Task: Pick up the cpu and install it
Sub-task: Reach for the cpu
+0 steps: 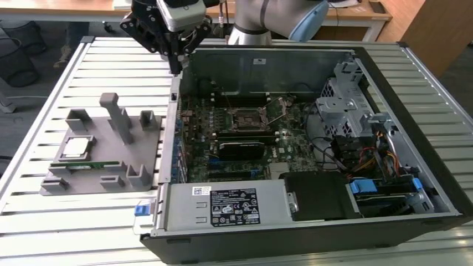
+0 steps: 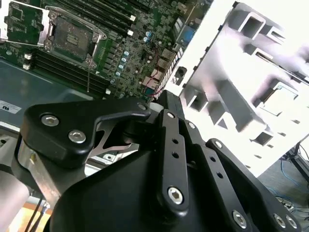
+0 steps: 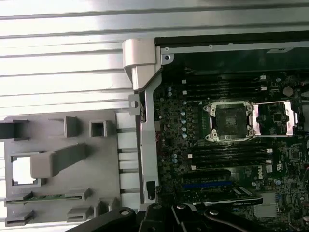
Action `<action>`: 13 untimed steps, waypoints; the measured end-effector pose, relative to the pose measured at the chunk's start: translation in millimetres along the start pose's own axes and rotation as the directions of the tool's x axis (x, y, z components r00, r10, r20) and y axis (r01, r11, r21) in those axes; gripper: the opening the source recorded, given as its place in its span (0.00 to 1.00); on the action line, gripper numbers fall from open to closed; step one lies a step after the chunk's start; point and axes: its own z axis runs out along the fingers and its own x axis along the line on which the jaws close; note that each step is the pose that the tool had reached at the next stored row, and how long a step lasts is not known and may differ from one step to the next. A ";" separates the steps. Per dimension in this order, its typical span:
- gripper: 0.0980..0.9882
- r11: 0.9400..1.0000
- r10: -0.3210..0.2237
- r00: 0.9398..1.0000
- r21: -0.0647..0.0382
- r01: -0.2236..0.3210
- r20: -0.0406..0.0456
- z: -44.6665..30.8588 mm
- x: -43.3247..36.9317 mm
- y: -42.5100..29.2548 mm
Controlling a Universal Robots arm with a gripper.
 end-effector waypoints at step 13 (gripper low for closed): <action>0.01 1.000 0.000 1.000 0.000 0.000 -0.002 1.2 10.5 -0.8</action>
